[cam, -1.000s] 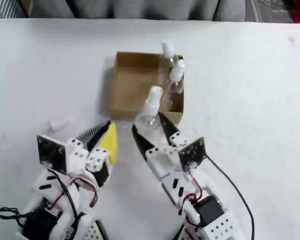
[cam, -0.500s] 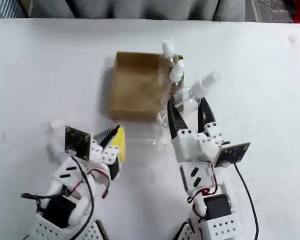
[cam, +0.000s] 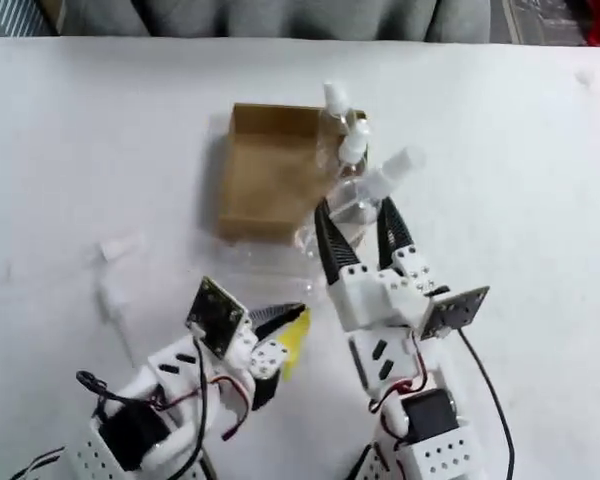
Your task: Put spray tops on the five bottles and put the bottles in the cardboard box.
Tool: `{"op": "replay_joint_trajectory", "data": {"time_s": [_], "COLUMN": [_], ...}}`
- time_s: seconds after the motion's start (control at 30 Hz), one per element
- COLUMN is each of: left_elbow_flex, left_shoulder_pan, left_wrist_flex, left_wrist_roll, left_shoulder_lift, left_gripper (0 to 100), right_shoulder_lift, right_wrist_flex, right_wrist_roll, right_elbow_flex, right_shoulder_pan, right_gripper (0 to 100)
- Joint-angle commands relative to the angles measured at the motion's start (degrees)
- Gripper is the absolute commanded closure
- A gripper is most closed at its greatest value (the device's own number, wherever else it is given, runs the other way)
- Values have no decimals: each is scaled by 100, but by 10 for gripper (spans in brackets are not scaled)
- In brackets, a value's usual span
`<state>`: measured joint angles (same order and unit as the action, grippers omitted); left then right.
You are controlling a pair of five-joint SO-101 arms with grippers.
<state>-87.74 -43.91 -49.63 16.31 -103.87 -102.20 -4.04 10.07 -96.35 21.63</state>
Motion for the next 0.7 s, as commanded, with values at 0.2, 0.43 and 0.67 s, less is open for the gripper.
{"op": "replay_joint_trajectory", "data": {"time_s": [0.2, 0.43, 0.67], "left_elbow_flex": [-756, -923, -923], "left_shoulder_pan": [-189, 75, 365], "left_wrist_flex": [1196, 1556, 1565], "left_wrist_roll": [97, 97, 97], "left_shoulder_lift": [-22, -22, -22], "left_gripper": [977, 977, 977], "right_shoulder_lift": [-75, -75, -75], "right_wrist_flex": [-629, -1771, -2316], "right_wrist_roll": [334, 343, 299], "right_elbow_flex": [-35, 457, 695], "right_shoulder_pan": [936, 989, 980], "right_gripper": [984, 984, 984]}}
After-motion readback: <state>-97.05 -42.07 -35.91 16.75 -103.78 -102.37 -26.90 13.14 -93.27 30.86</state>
